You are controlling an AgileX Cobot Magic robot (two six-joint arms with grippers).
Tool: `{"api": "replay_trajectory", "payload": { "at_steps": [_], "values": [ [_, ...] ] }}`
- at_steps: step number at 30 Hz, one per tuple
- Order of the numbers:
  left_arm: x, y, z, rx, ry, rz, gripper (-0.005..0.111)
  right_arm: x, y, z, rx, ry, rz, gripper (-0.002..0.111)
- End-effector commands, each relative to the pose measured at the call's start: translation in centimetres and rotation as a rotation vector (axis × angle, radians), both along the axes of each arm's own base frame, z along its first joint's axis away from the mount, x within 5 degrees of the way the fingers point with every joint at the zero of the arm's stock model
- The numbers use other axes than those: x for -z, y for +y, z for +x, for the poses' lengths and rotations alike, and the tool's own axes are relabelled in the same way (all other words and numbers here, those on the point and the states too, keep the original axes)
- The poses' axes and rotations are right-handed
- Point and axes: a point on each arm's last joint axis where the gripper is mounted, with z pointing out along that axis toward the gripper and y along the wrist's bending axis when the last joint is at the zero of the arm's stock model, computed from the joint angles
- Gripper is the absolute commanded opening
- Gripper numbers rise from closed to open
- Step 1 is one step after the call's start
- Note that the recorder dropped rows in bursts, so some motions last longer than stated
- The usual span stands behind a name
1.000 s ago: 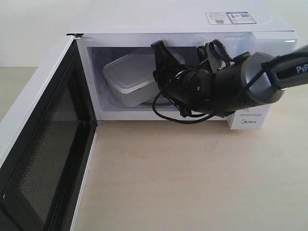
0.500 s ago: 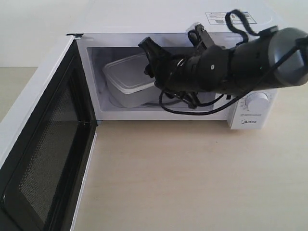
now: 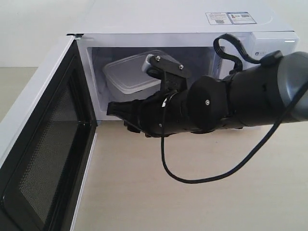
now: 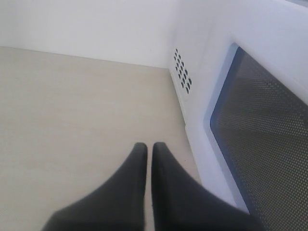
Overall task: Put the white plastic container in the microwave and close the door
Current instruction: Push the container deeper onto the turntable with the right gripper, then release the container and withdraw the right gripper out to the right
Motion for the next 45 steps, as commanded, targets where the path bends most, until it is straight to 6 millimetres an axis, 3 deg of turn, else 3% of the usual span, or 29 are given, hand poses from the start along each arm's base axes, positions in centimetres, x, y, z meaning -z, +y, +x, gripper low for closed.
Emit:
{"api": "replay_trajectory", "payload": {
  "at_steps": [1,3,10,19,25,35,39,45],
  "values": [
    [0.1,0.0,0.0,-0.003,-0.004,-0.013,0.004,-0.5,0.2,-0.1,-0.111,-0.125,-0.083,0.023],
    [0.1,0.0,0.0,-0.003,-0.004,-0.013,0.004,-0.6,0.2,-0.1,-0.167,-0.179,-0.133,0.0],
    [0.1,0.0,0.0,-0.003,-0.004,-0.013,0.004,0.9,0.5,0.8,-0.265,-0.324,-0.265,0.0],
    [0.1,0.0,0.0,-0.003,-0.004,-0.013,0.004,3.3,1.0,2.4,-0.209,-0.437,-0.303,0.0],
    [0.1,0.0,0.0,-0.003,-0.004,-0.013,0.004,3.0,2.5,3.9,-0.208,-0.47,-0.288,0.0],
    [0.1,0.0,0.0,-0.003,-0.002,-0.013,0.004,4.2,4.8,6.7,-0.168,-0.517,-0.263,0.0],
    [0.1,0.0,0.0,-0.003,-0.002,-0.013,0.004,4.0,4.6,8.0,-0.143,-0.51,-0.255,0.0],
    [0.1,0.0,0.0,-0.003,-0.004,-0.013,0.004,4.3,2.7,9.4,-0.104,-0.461,-0.27,0.0]
  ]
}}
